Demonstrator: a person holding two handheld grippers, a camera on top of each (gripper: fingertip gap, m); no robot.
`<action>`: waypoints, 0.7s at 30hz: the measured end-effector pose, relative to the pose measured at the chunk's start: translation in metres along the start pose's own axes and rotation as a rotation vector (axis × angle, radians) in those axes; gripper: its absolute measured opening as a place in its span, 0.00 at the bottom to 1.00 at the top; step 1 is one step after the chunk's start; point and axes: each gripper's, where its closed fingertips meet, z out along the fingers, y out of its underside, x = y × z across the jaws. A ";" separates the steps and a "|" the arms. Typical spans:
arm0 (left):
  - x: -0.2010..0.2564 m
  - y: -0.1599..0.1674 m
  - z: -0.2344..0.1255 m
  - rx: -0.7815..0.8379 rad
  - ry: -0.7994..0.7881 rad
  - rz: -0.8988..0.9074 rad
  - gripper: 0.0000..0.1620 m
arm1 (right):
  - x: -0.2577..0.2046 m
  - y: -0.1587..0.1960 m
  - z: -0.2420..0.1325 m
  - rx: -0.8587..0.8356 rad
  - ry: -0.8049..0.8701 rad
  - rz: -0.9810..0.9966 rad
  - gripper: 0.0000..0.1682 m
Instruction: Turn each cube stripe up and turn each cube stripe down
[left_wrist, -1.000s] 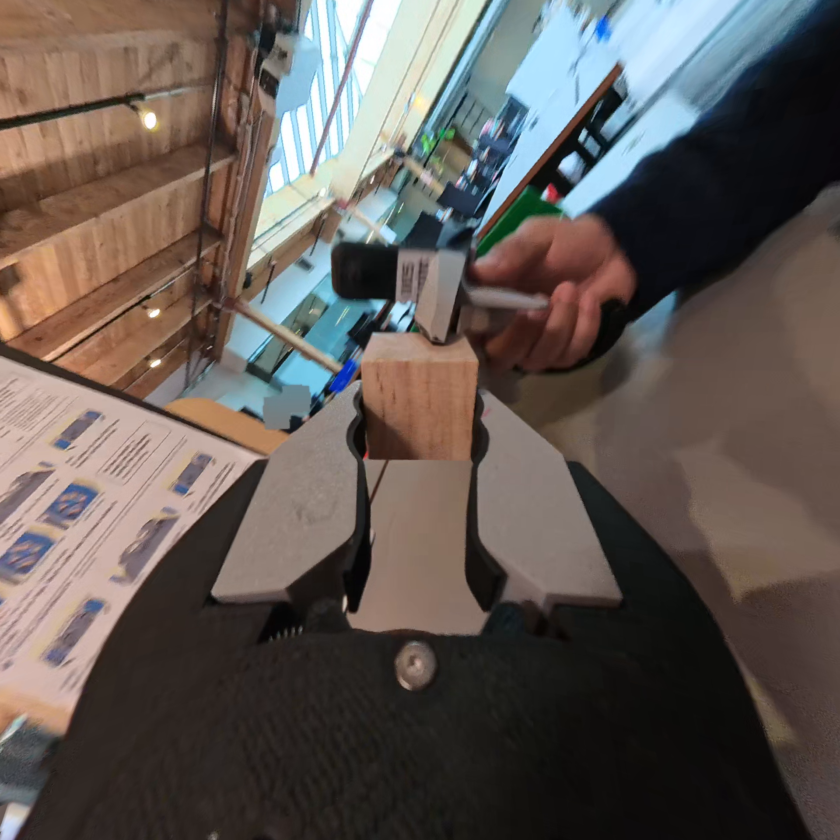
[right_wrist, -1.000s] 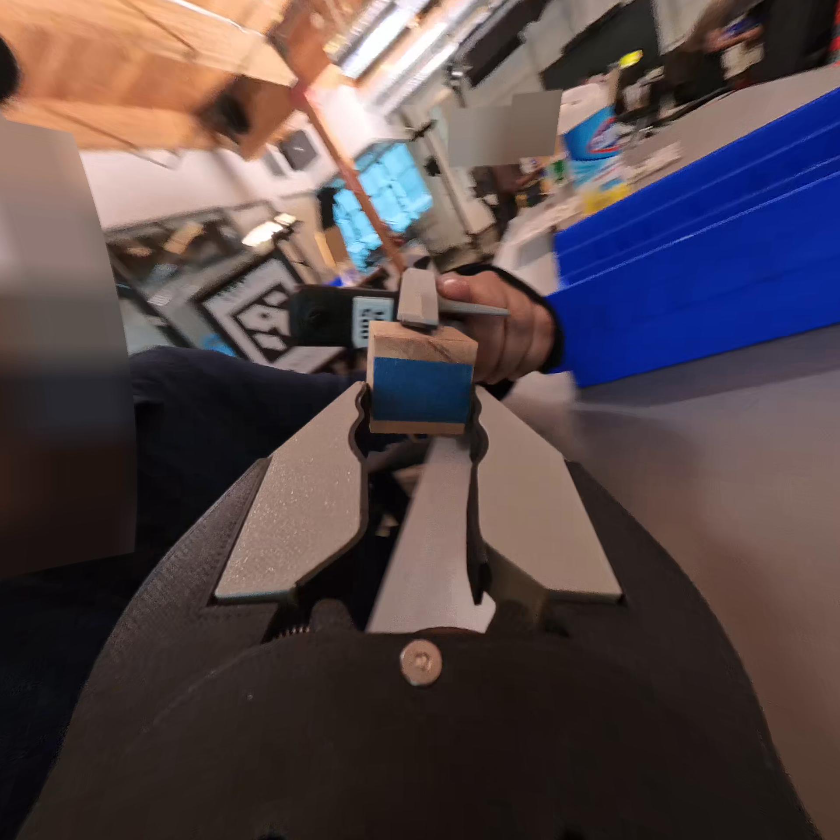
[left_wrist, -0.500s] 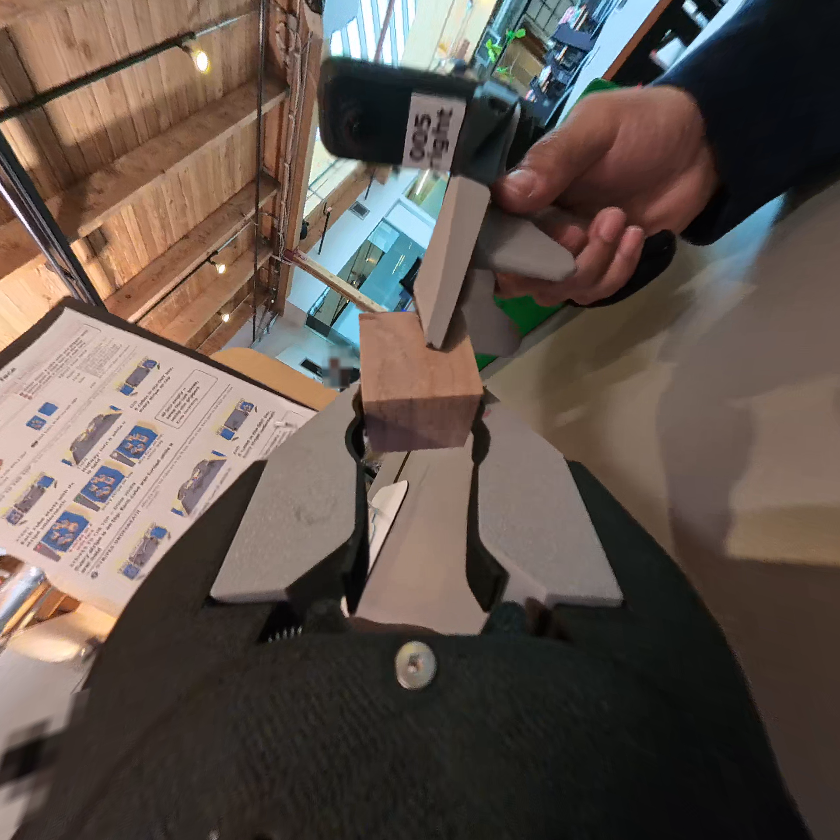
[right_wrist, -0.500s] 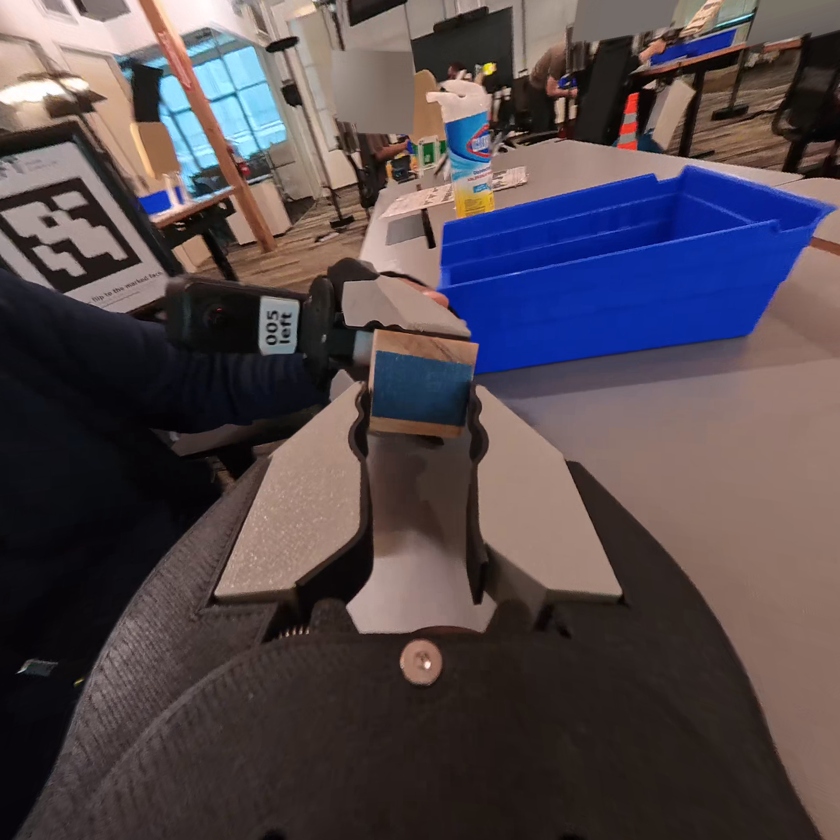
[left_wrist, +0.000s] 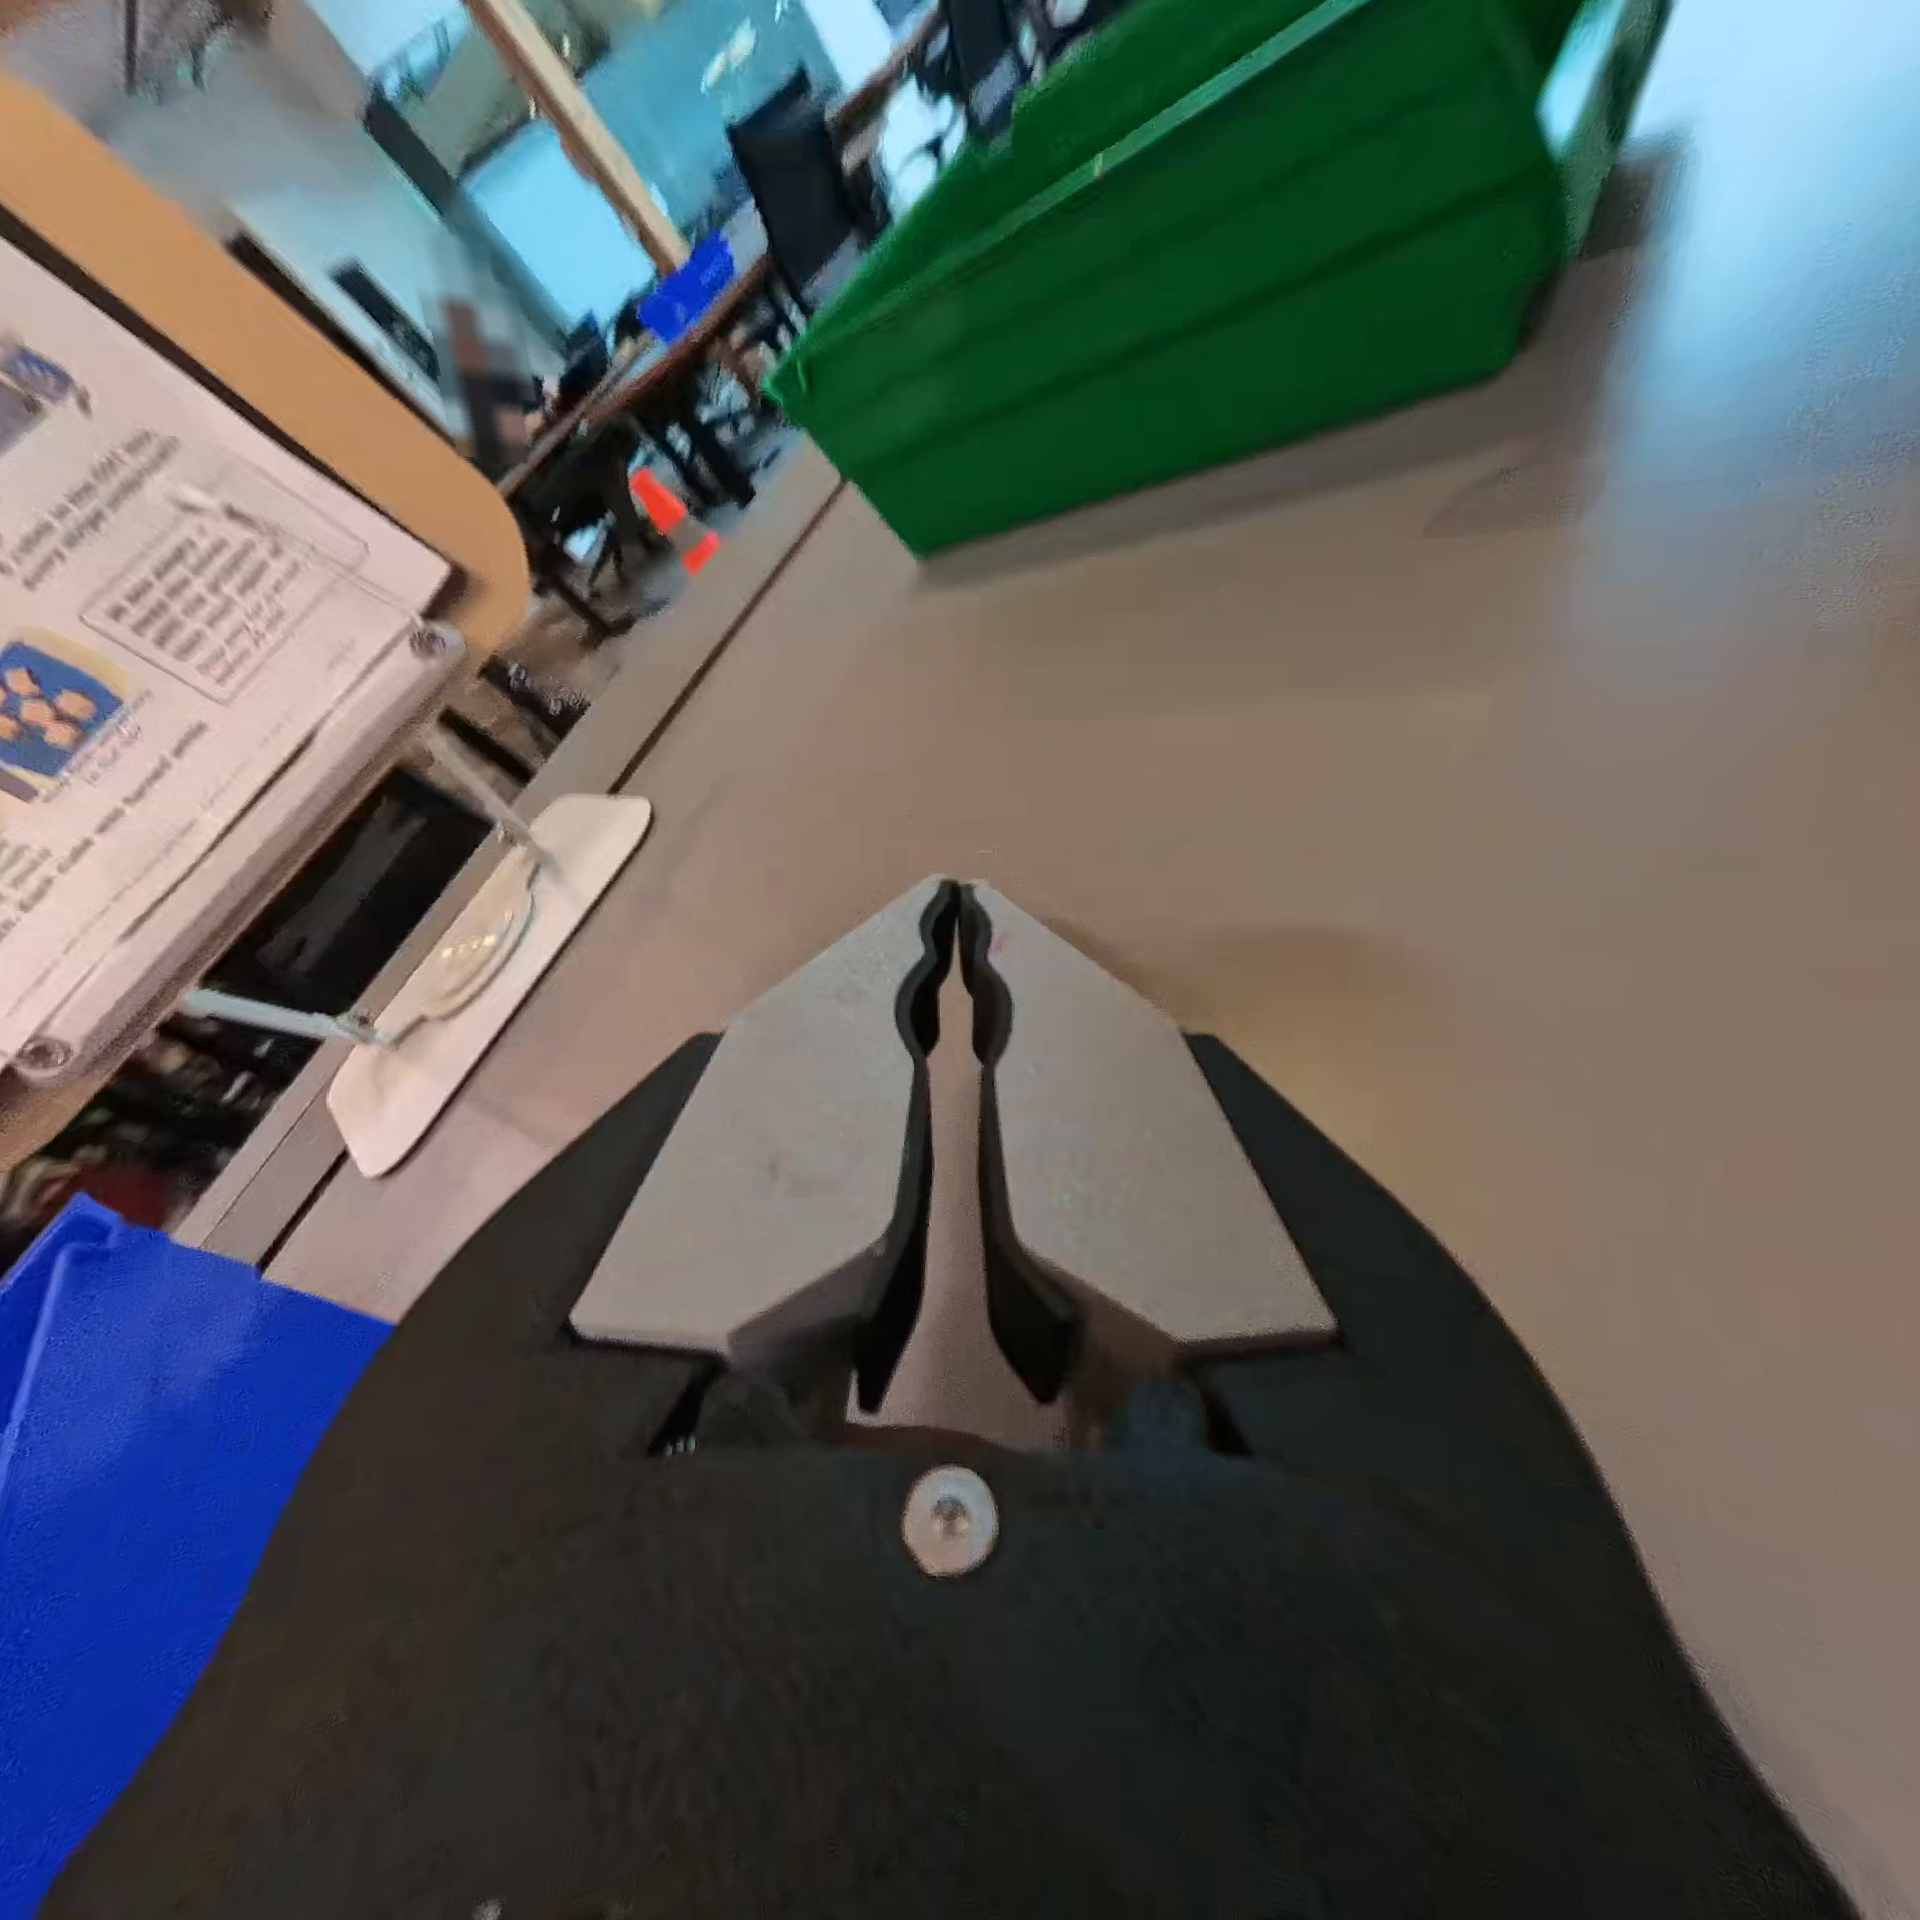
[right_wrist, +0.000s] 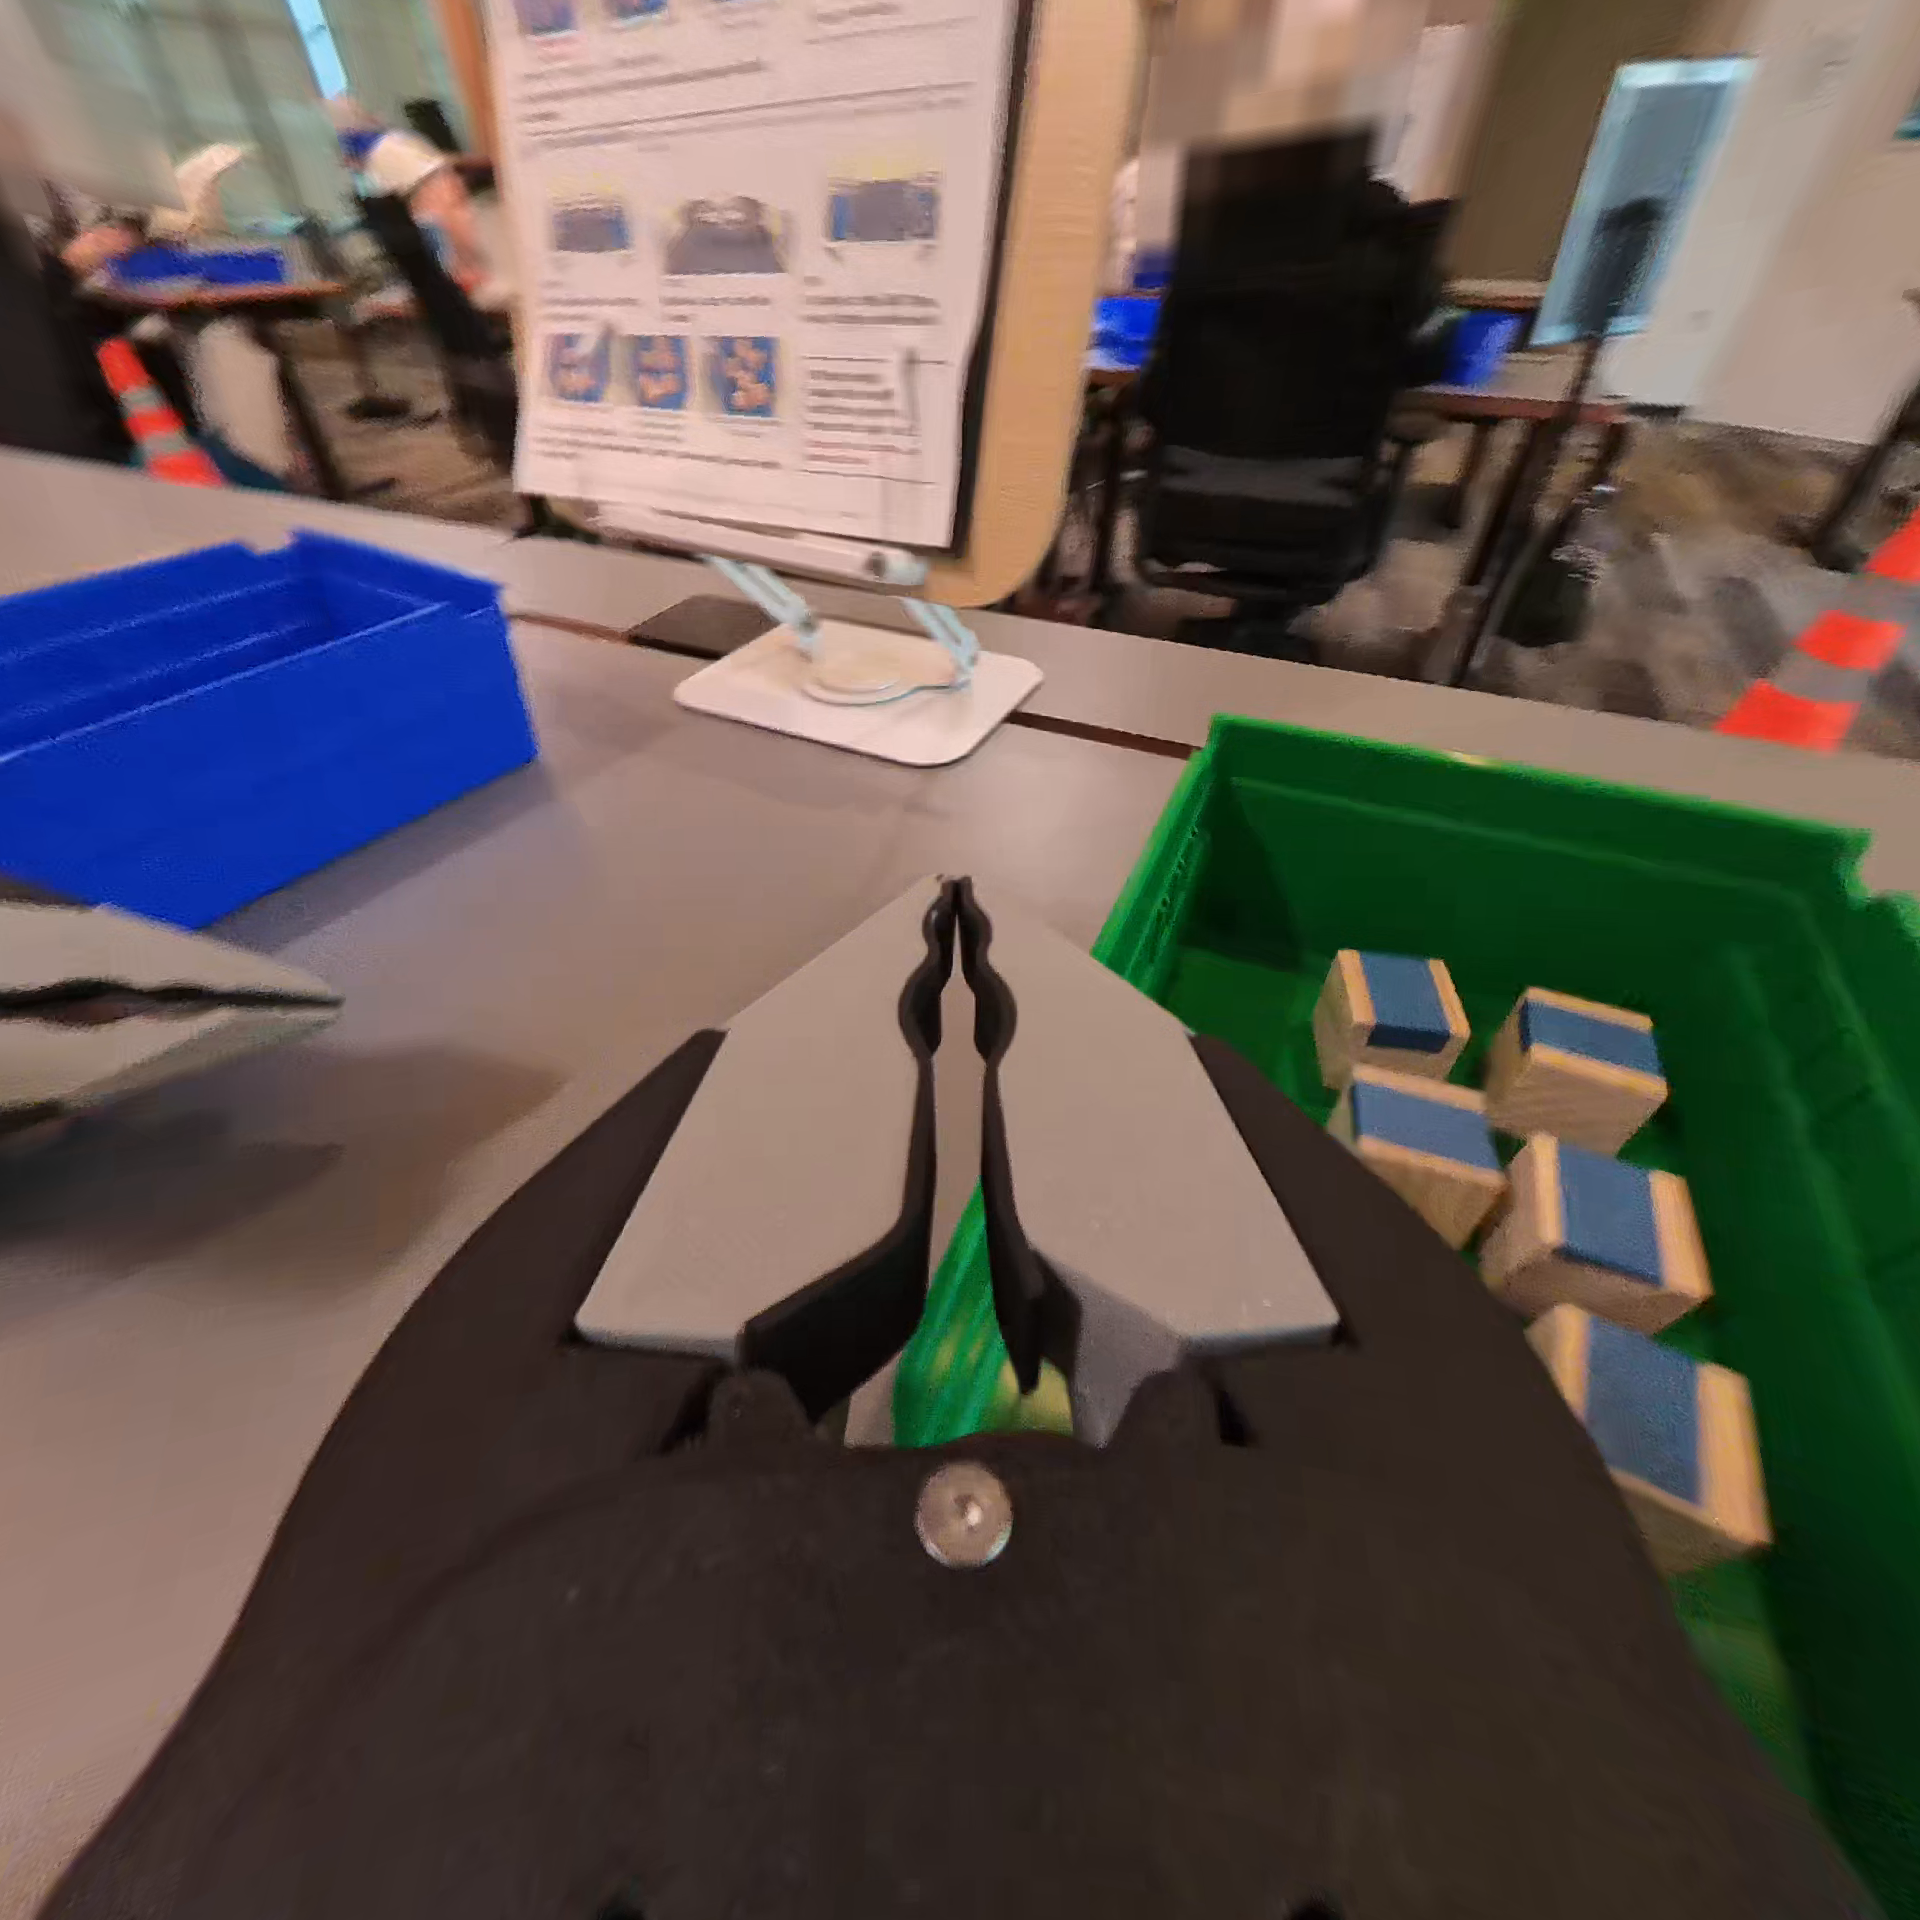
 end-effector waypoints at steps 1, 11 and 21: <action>0.002 0.007 0.004 -0.040 -0.006 0.021 0.00 | -0.005 0.006 0.008 0.052 0.023 0.004 0.00; -0.011 0.029 0.006 -0.140 -0.073 0.089 0.00 | -0.040 -0.026 0.038 0.127 0.028 -0.296 0.00; -0.019 0.030 0.002 -0.132 -0.073 0.012 0.00 | -0.116 0.021 -0.014 -0.144 -0.599 -0.213 0.09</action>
